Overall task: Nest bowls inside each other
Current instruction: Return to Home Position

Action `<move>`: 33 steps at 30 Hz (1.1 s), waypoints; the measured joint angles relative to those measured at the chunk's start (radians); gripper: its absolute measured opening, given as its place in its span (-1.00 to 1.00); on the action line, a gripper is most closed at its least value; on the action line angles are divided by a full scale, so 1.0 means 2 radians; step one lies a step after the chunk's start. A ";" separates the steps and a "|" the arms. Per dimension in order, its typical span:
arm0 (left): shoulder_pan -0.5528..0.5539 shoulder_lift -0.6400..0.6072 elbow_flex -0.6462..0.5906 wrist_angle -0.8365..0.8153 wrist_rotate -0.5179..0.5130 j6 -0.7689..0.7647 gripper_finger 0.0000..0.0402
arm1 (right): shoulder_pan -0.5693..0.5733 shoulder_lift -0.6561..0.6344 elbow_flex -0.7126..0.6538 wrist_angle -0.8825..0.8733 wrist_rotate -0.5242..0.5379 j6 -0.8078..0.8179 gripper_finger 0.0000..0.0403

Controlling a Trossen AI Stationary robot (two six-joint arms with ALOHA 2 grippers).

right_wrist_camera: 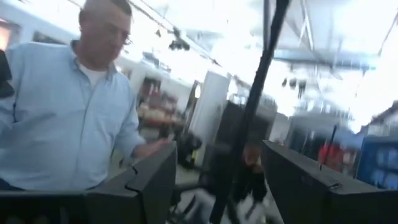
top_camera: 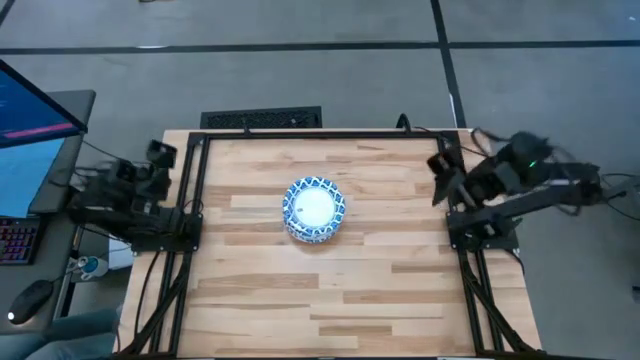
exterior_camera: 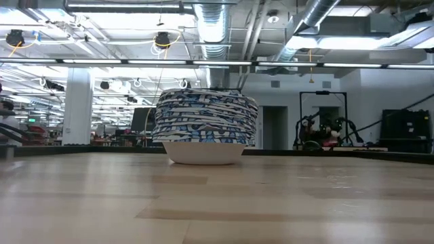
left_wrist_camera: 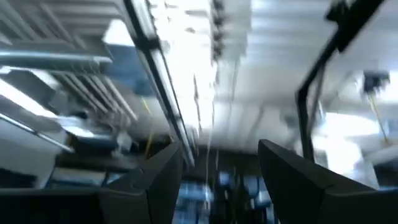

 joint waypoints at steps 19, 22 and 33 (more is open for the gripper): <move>0.000 -0.049 -0.199 -0.195 -0.129 -0.035 0.00 | -0.105 -0.019 -0.479 0.421 0.085 0.021 0.27; 0.000 -0.044 -0.193 -0.282 -0.125 -0.026 0.00 | -0.115 -0.012 -0.489 0.343 0.084 0.021 0.27; 0.000 -0.015 -0.187 -0.306 -0.112 -0.011 0.00 | -0.120 0.034 -0.491 0.041 0.083 0.020 0.27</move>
